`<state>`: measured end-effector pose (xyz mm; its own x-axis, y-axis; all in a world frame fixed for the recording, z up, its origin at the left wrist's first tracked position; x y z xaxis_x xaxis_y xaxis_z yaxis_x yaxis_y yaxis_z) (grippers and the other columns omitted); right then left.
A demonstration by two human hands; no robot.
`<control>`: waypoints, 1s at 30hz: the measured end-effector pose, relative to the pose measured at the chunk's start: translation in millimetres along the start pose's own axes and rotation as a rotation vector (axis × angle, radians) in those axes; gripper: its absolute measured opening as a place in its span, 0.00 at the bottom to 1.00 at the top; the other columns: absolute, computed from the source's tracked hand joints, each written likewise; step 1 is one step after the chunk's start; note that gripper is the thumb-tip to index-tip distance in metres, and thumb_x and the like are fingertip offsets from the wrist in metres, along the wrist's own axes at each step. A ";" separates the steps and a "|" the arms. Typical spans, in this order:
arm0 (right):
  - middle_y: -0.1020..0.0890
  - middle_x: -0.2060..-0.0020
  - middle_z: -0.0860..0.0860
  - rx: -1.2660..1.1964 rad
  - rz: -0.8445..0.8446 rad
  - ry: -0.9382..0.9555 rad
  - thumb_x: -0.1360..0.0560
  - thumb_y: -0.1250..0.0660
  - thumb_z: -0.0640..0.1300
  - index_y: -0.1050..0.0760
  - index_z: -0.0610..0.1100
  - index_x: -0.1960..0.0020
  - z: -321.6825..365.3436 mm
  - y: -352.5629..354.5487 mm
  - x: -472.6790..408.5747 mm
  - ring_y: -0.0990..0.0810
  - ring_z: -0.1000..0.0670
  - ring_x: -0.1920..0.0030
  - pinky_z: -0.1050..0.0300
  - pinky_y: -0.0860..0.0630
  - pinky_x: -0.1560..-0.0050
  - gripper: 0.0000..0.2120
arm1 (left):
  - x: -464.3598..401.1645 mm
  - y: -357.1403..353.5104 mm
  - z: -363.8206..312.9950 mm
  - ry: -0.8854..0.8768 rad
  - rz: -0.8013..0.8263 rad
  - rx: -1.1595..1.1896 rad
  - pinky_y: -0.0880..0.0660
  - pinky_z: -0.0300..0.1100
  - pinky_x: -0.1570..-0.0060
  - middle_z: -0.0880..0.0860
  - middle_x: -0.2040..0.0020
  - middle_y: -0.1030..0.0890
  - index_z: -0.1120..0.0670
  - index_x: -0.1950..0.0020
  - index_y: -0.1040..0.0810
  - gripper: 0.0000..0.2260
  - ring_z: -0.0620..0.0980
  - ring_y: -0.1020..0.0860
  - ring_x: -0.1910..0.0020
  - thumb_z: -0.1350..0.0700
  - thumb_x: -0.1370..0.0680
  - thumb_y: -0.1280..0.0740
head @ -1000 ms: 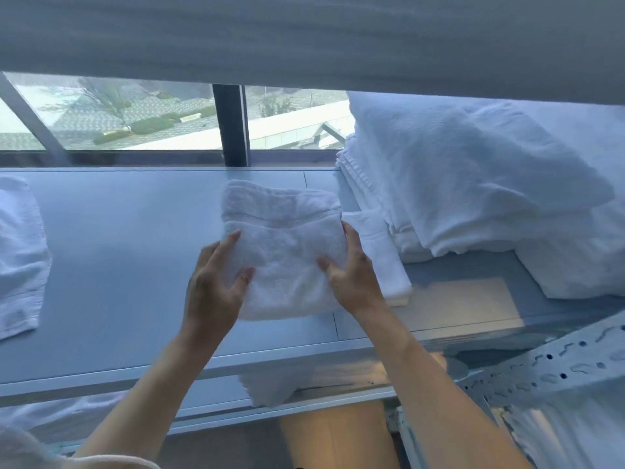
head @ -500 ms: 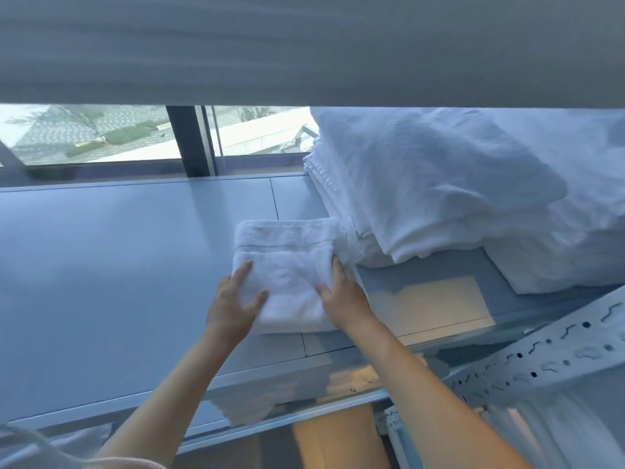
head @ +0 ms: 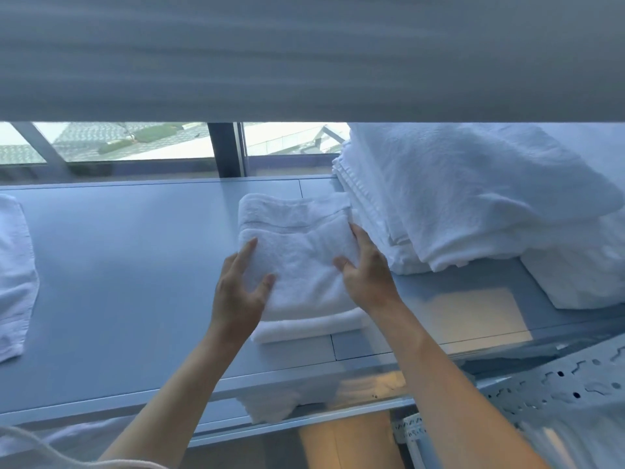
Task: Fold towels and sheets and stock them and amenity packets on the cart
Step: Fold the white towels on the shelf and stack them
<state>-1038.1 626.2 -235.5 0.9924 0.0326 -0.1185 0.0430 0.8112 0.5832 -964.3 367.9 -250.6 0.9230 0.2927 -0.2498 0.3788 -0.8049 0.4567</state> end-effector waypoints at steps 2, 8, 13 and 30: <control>0.22 0.33 0.51 -0.005 0.033 -0.036 0.23 0.29 0.43 0.36 0.52 0.21 -6.8 2.1 -8.6 0.23 0.48 0.34 0.49 0.26 0.33 0.33 | -4.9 -9.7 4.6 0.033 0.010 -0.029 0.35 0.29 0.41 0.46 0.37 0.28 0.47 0.20 0.33 0.32 0.40 0.29 0.41 0.57 0.22 0.26; 0.34 0.27 0.43 0.581 0.261 -0.255 0.20 0.36 0.62 0.43 0.47 0.19 -71.2 -31.2 5.6 0.32 0.39 0.28 0.43 0.30 0.32 0.36 | 24.4 -43.4 60.4 0.246 0.230 -0.339 0.34 0.53 0.30 0.57 0.30 0.32 0.41 0.17 0.44 0.31 0.61 0.32 0.30 0.44 0.18 0.36; 0.33 0.23 0.47 0.655 0.086 0.224 0.20 0.36 0.56 0.34 0.48 0.23 -10.8 -64.4 20.5 0.35 0.43 0.24 0.39 0.37 0.28 0.27 | 25.9 -48.1 65.9 0.249 0.235 -0.232 0.35 0.54 0.28 0.54 0.25 0.35 0.37 0.18 0.44 0.30 0.57 0.35 0.25 0.43 0.18 0.37; 0.41 0.18 0.58 0.578 0.176 0.176 0.17 0.45 0.58 0.41 0.57 0.18 -65.6 -35.5 -13.0 0.49 0.56 0.18 0.42 0.53 0.19 0.28 | 2.0 -130.4 27.2 0.157 0.419 -0.208 0.40 0.52 0.22 0.56 0.20 0.41 0.40 0.16 0.48 0.36 0.55 0.41 0.20 0.38 0.20 0.35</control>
<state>-1060.0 635.3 -307.4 0.9586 0.2724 -0.0833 -0.0149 0.3398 0.9404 -1013.7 459.4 -333.9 0.9918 0.0530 0.1161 -0.0364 -0.7543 0.6555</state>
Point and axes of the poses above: each hand's wrist, its own x-axis away from the middle knuckle, its own y-axis out of the back of the hand, z = x × y, the point moved 10 cm from there along -x, towards the middle knuckle
